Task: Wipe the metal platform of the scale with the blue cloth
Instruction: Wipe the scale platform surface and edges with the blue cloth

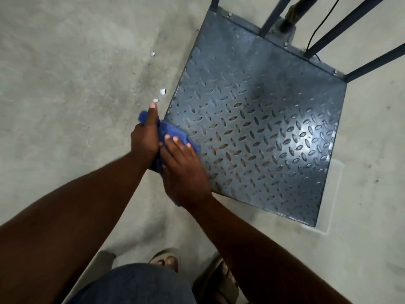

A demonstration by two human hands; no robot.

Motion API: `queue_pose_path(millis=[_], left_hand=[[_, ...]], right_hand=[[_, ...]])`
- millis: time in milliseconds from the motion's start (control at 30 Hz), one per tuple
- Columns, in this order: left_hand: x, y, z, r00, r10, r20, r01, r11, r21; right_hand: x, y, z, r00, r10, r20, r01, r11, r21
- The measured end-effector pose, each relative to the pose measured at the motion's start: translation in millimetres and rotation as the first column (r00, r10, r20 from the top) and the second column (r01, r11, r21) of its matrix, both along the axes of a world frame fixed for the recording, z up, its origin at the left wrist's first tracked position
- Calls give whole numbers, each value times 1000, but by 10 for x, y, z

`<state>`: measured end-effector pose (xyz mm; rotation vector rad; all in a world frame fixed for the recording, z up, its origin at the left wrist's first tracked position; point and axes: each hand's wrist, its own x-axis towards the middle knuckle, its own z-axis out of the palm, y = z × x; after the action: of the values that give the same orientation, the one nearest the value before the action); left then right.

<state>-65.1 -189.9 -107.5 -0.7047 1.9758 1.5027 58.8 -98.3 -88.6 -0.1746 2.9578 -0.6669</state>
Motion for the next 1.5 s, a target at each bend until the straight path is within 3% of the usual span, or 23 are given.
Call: queue_pose_path(millis=[67,100,167,233,267,367,433,500,567,600,700,800,867,933,1000,1067,1167,1233,1300,1433,1500], left_hand=[[67,29,28,973,-121,-198,97,987,-125],[116,41,12,915,-245,-320,189,962,-197],[184,44,-51,675,-554,-487,354,823,-445],[204,57,-100,430,-776,-461,398,622,-675],[203,79,-75,355,-837,-416,420,541,-729],[217,122,-39,242,-896,-373,428,444,-787],[210,118,-68,198,-903,-382,411,431,-804],[221,150,-99,190,-901,-391,379,435,-817],[226,156,-117,196,-897,-397,362,442,-820],[233,150,-126,205,-891,-405,348,453,-821],[200,137,-132,190,-886,-422,347,463,-816],[185,148,-124,202,-884,-422,376,468,-800],[186,145,-127,215,-880,-424,370,475,-798],[180,147,-126,216,-882,-419,380,471,-796],[174,145,-131,216,-885,-413,386,466,-796],[171,145,-133,218,-881,-420,387,473,-792],[168,135,-141,222,-879,-422,393,477,-786],[164,133,-145,223,-880,-420,402,476,-782],[169,141,-135,227,-879,-420,411,478,-776],[171,132,-125,224,-882,-416,415,472,-778],[177,133,-119,229,-884,-409,422,468,-776]], right_hand=[[93,224,-63,996,86,-13,-85,993,77],[94,435,-110,994,103,-43,-99,990,100],[190,841,-144,998,-36,-51,44,983,177],[217,1406,-157,929,-347,-129,368,906,208],[193,1650,-131,868,-477,-136,496,848,190],[59,1698,-93,724,-679,-117,689,707,160],[71,1261,-80,781,-616,-109,625,773,107],[188,844,-110,919,-388,-68,392,918,56],[310,756,-130,975,-220,-41,220,976,-9],[340,828,-106,975,-216,-55,212,975,-66],[276,1055,102,886,-462,-42,436,860,-266],[95,1313,264,678,-731,-74,649,643,-406],[-23,1477,287,680,-733,15,711,655,-254],[-83,1568,218,708,-688,161,695,719,16],[-142,1551,149,719,-658,225,653,750,106],[-231,1534,140,737,-646,198,651,757,46],[-298,1632,226,692,-710,128,720,692,-56],[-272,1626,365,681,-714,162,732,670,-123],[-218,1513,483,721,-653,232,688,715,-122],[-51,1115,600,763,-626,159,646,740,-185],[72,863,584,789,-578,211,612,772,-173]])
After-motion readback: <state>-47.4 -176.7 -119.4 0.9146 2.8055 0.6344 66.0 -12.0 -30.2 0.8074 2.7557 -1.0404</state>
